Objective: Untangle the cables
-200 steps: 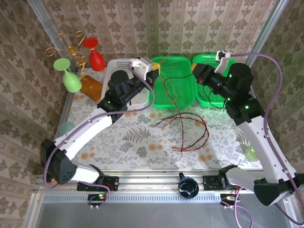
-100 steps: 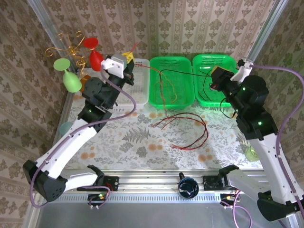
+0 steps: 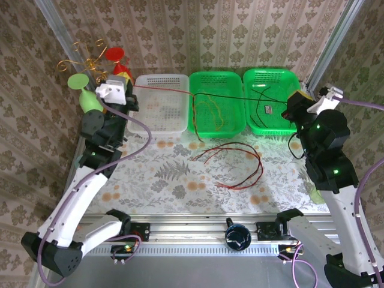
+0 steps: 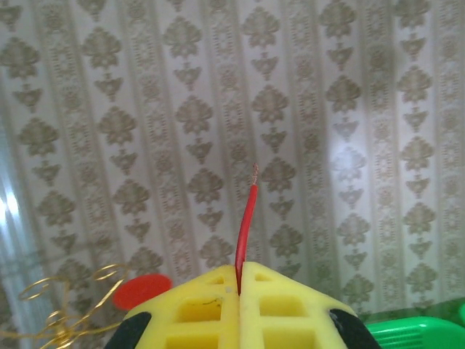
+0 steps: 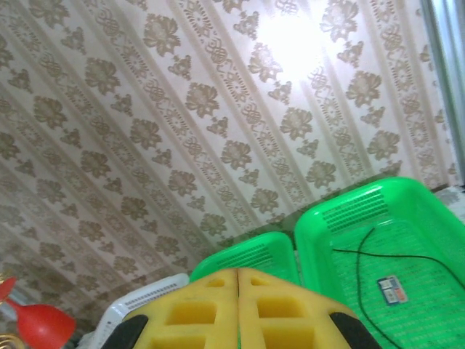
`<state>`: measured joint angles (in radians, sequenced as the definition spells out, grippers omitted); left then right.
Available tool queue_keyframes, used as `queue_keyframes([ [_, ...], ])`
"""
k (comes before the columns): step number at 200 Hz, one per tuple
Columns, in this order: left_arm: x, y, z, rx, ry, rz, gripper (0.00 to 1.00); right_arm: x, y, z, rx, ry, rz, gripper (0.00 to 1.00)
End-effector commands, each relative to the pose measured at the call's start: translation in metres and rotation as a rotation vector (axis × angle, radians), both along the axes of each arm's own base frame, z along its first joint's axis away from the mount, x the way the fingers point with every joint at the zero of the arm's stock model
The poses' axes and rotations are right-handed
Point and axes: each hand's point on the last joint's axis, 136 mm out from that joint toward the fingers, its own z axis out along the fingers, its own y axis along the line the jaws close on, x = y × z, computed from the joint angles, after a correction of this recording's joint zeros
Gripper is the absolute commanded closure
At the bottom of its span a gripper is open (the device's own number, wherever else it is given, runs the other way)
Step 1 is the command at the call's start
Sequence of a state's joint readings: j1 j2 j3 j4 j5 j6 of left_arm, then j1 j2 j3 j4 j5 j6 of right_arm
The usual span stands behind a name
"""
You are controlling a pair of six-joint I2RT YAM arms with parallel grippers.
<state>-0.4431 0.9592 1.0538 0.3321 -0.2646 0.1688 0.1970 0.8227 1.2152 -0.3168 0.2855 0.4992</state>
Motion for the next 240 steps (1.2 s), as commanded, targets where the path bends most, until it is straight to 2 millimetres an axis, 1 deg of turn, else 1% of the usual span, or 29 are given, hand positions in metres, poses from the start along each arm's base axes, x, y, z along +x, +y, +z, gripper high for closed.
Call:
queue_keyframes([
  [1,-0.006,0.042,-0.005,-0.049,0.016,0.153,1.00,-0.014,-0.034,-0.005,-0.029,0.008,-0.171,1.00],
  [22,-0.014,0.059,-0.010,-0.051,0.018,0.225,1.00,-0.021,-0.044,-0.009,-0.020,0.007,-0.225,1.00],
  [51,-0.026,0.078,-0.015,-0.040,0.011,0.310,1.00,-0.029,-0.058,-0.022,-0.033,0.029,-0.303,1.00],
  [68,-0.031,0.086,-0.021,-0.030,0.026,0.345,1.00,-0.038,-0.069,-0.028,-0.039,0.030,-0.369,1.00],
  [117,-0.040,0.107,-0.034,-0.032,0.054,0.414,1.00,-0.056,-0.090,-0.036,-0.089,0.051,-0.488,1.00],
  [161,-0.039,0.113,-0.046,-0.020,0.102,0.430,1.00,-0.068,-0.108,-0.044,-0.149,0.109,-0.597,1.00],
  [181,-0.035,0.117,-0.061,-0.020,0.160,0.423,1.00,-0.071,-0.113,-0.046,-0.193,0.140,-0.629,1.00],
  [203,-0.033,0.124,-0.075,-0.050,0.201,0.425,1.00,-0.077,-0.122,-0.049,-0.204,0.167,-0.681,1.00],
  [240,-0.034,0.133,-0.089,-0.052,0.229,0.458,1.00,-0.080,-0.126,-0.056,-0.241,0.177,-0.704,1.00],
])
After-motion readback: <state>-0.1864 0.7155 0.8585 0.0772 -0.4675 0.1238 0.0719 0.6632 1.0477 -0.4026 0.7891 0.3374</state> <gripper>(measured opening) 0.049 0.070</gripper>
